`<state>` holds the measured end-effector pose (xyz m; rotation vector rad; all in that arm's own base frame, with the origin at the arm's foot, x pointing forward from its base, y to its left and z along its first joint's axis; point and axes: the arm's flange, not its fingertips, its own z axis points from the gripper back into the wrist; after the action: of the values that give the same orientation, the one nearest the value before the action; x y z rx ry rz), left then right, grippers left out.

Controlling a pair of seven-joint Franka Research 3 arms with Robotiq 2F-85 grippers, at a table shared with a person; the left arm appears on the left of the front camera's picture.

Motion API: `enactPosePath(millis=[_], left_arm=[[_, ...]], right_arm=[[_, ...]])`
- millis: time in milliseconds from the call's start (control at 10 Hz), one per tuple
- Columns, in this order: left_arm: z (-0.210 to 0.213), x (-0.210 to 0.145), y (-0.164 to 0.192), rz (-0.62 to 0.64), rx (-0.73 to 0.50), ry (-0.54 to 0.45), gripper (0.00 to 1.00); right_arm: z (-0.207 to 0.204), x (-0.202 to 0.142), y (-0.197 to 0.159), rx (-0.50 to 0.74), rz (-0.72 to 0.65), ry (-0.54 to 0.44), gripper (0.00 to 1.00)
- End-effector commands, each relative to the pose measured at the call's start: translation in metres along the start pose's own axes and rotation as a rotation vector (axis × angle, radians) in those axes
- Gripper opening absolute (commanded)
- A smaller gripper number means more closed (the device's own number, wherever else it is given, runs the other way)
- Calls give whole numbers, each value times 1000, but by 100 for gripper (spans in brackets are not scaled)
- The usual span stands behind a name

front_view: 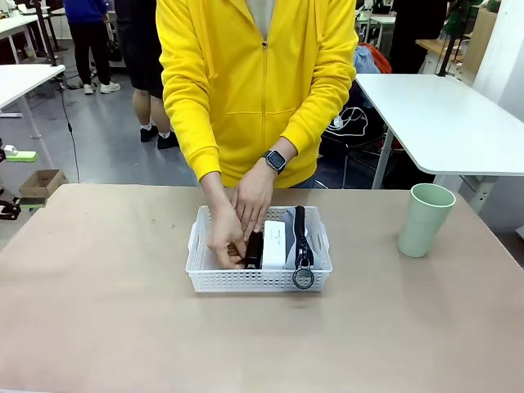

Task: Efficiently arrange items inside the basket to fit them all.
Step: Pick up the Reusable plastic cup and place it inside the Organizing basket.

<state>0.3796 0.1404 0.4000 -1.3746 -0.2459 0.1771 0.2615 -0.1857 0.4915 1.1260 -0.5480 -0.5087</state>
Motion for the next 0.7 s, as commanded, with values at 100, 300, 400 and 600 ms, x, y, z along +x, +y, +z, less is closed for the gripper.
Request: enactPosePath(millis=[100,300,400,600], left_arm=[[0,-3,-1,8,4,3,100],[0,-3,-1,8,4,3,100],[0,-3,-1,8,4,3,100],[0,-3,-1,8,4,3,100]], right_arm=[[-2,1,-1,28,24,-9,100],[-2,1,-1,28,24,-9,100],[-2,1,-1,28,24,-9,100],[-2,1,-1,28,24,-9,100]])
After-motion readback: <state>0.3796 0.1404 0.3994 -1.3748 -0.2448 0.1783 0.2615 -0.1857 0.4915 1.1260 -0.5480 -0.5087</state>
